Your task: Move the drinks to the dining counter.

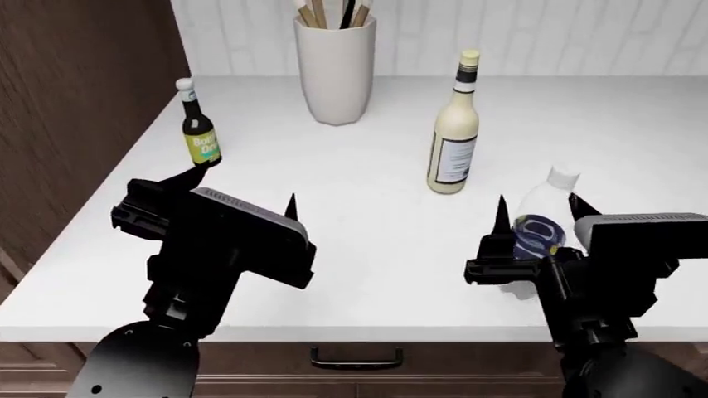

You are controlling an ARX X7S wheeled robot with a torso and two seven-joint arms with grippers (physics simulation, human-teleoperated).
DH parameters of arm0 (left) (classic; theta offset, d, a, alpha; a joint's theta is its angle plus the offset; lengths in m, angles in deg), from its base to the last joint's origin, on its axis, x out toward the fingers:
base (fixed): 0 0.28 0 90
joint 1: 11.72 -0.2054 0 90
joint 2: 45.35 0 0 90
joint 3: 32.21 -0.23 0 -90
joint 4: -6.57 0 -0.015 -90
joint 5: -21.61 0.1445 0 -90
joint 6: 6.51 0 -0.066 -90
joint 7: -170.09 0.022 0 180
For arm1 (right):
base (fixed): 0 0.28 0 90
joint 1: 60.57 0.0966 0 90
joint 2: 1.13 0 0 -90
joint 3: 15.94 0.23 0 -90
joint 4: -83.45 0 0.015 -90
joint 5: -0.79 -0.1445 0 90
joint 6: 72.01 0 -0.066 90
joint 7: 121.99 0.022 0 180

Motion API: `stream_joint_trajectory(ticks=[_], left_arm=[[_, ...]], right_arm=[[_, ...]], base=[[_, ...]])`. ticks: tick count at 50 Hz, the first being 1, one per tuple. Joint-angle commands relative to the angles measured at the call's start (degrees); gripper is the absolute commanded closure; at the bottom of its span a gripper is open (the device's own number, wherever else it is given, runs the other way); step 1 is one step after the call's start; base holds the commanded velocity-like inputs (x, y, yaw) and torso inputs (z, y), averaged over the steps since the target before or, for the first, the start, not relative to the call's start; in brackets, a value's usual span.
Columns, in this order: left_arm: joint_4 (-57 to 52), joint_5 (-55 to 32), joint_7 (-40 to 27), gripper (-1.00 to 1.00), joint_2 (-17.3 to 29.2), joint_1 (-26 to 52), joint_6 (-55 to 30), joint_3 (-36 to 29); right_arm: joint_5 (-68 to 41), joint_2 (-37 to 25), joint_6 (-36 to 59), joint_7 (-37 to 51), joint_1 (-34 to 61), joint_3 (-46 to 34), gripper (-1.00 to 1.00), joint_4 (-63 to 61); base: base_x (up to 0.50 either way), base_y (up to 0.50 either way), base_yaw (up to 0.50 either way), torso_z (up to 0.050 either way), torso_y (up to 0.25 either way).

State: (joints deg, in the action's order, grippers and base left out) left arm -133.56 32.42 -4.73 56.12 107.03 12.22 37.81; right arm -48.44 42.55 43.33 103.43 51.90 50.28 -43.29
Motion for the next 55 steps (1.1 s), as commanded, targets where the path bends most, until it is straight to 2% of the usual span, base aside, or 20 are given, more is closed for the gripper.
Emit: stream_joint_trajectory(ticks=[1,8,13,19,26,30,35,40,50,55], left_arm=[[1.00,-0.37,-0.33,-1.00,-0.11,-0.78,1.06,0.97],[4.42,0.06,-1.62,-1.00,-2.79,1.65,-3.74,5.25],[10.70,-0.06,-1.87,-1.00,-5.06,9.86,-7.99,7.58],[26.84,-0.74,-3.30,-1.00,-7.58,22.03,-6.74,9.93],[45.45,-3.43,-3.37,-1.00,-9.12,30.91,0.30,9.77],[57.15,-7.63,-5.14,-1.00,-11.19,36.29,1.59,15.01],[61.62,-12.17,-13.87,-1.00,-11.23,37.81,1.45,19.20],[61.83,-15.56,-20.17,-1.00,-11.13,37.95,2.18,20.79],[63.80,-18.93,-24.77,-1.00,-10.51,38.04,4.67,19.56],[67.99,-19.94,-24.40,-1.00,-10.07,38.83,6.76,17.69]], right_arm=[[0.60,0.23,-0.86,0.06,-0.94,0.07,1.00,0.84],[1.10,-0.37,-0.23,0.73,-0.72,-0.53,1.00,-2.99],[2.17,-1.19,-0.80,1.37,-1.95,-0.64,1.00,-5.81],[3.23,-2.83,-3.41,1.61,-5.33,0.39,1.00,-8.08],[3.75,-4.28,-4.58,2.46,-7.41,1.16,1.00,-10.75],[3.85,-4.70,-4.54,3.01,-7.77,1.30,1.00,-11.90],[3.72,-5.35,-4.37,3.75,-8.09,1.62,1.00,-13.05],[3.83,-5.29,-4.11,3.92,-7.84,1.47,1.00,-13.33],[4.22,-5.50,-4.85,3.97,-8.82,1.59,1.00,-13.16],[4.37,-5.66,-5.30,3.91,-9.26,1.70,1.00,-13.22]], base=[[0.00,0.00,0.00,0.000,0.000],[0.00,0.00,0.00,0.000,0.000],[0.00,0.00,0.00,0.000,0.000],[0.00,0.00,0.00,0.000,0.000],[0.00,0.00,0.00,0.000,0.000],[0.00,0.00,0.00,0.000,0.002],[0.00,0.00,0.00,0.000,0.000],[0.00,0.00,0.00,0.000,0.000],[0.00,0.00,0.00,0.000,0.000],[0.00,0.00,0.00,0.000,0.002]])
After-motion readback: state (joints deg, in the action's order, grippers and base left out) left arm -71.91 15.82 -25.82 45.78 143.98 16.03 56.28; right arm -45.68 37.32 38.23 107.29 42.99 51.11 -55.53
